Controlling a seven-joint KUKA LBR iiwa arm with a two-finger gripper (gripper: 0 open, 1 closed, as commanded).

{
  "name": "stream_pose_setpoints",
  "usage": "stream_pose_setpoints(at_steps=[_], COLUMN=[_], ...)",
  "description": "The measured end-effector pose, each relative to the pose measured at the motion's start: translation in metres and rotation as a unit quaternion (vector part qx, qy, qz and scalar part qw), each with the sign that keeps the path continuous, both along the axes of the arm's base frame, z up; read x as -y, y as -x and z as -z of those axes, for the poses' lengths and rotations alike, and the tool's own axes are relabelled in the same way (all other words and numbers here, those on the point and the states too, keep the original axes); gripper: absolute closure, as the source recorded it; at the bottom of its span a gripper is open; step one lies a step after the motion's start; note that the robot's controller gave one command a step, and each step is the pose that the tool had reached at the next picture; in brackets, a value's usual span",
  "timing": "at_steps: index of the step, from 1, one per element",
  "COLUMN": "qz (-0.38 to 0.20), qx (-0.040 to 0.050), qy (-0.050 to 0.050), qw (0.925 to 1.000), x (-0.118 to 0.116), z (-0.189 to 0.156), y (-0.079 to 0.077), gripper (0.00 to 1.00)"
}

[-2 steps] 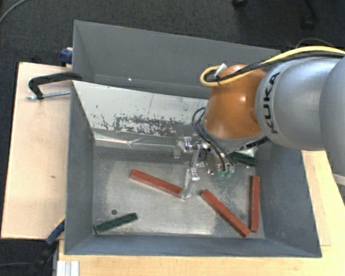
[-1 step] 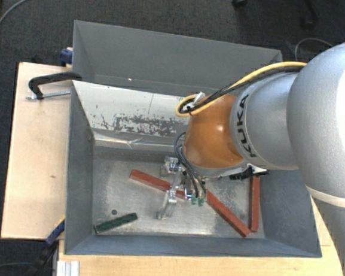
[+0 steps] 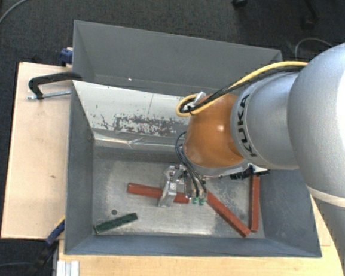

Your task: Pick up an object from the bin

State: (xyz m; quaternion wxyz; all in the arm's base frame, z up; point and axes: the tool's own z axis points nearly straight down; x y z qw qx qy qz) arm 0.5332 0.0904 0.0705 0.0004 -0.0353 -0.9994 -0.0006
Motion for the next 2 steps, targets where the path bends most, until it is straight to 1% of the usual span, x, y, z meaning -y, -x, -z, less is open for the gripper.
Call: stream_pose_setpoints(at_steps=[1,2], qz=[0.010,-0.074], qx=[0.0070,0.0006], qy=[-0.001,0.001], qw=[0.9999,0.9972], x=[-0.006,0.053], z=[-0.168,-0.136], y=[0.014,-0.008], gripper=[1.00,1.00])
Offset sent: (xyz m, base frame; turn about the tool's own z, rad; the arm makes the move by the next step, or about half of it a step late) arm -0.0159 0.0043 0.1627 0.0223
